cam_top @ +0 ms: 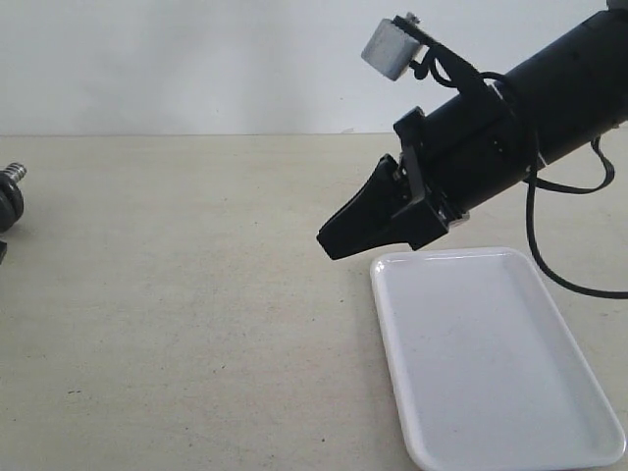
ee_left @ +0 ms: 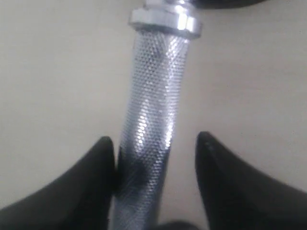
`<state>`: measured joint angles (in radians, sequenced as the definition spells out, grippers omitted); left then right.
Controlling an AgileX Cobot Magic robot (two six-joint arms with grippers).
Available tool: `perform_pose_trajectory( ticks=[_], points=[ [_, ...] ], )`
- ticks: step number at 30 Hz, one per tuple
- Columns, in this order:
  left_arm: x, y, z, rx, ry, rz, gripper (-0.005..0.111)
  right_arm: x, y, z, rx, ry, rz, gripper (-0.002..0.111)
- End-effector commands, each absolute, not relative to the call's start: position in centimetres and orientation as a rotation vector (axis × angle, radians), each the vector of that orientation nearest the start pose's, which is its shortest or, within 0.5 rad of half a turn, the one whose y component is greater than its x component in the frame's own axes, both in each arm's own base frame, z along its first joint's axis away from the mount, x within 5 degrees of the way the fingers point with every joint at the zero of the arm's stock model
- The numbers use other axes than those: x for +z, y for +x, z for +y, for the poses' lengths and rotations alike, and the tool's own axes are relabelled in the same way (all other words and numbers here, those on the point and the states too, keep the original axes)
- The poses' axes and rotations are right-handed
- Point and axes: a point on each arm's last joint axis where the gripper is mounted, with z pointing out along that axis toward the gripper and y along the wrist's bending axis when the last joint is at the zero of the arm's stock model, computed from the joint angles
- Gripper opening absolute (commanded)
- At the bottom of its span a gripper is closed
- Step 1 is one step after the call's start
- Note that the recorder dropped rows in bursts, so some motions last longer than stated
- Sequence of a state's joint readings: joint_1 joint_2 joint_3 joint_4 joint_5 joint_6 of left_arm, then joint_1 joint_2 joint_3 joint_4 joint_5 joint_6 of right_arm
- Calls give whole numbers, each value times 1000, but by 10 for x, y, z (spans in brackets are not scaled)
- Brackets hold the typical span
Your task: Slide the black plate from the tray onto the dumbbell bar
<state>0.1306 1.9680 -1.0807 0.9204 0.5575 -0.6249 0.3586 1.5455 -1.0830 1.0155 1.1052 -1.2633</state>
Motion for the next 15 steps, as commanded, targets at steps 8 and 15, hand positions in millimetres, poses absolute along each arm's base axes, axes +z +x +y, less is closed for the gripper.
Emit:
perform_pose_trajectory(
  ticks=[8, 15],
  points=[
    [115, 358, 88, 583, -132, 2802, 4, 283, 255, 167, 985, -1343, 2022, 0],
    [110, 356, 64, 386, -95, 2884, 4, 283, 263, 167, 912, -1278, 2029, 0]
  ],
)
